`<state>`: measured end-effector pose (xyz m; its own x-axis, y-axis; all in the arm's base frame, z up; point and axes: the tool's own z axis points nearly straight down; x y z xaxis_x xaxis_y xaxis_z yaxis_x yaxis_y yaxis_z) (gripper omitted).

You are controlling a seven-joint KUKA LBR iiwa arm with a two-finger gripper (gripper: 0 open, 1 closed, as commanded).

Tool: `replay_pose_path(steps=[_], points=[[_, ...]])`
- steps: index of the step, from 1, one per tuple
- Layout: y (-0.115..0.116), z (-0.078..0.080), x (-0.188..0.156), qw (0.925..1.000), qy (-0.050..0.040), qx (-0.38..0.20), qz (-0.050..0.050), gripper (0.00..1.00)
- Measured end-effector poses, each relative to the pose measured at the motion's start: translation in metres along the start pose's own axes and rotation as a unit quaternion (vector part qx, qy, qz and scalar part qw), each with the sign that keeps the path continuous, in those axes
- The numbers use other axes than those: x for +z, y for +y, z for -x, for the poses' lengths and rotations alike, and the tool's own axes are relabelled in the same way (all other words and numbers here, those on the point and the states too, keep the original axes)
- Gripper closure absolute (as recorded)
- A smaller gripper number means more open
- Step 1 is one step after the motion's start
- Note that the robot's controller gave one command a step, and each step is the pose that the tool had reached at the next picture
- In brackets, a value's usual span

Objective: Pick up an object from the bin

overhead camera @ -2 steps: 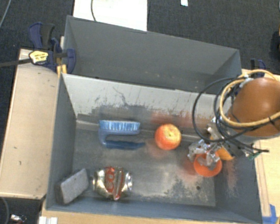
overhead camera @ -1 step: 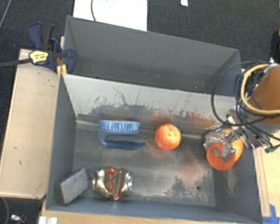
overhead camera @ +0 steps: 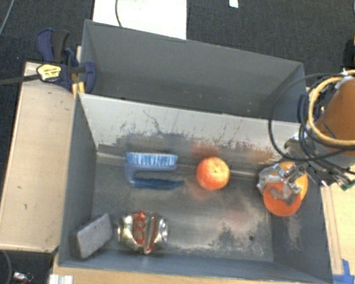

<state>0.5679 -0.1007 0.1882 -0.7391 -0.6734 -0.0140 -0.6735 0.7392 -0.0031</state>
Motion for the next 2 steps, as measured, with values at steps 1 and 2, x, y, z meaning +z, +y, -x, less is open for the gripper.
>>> replay_pose_path(steps=[1,2], points=[[-0.009,0.005,-0.092,0.9981,-0.0002,0.062,-0.002,1.00],[0.006,0.001,-0.009,0.9993,0.0002,0.037,0.001,1.00]])
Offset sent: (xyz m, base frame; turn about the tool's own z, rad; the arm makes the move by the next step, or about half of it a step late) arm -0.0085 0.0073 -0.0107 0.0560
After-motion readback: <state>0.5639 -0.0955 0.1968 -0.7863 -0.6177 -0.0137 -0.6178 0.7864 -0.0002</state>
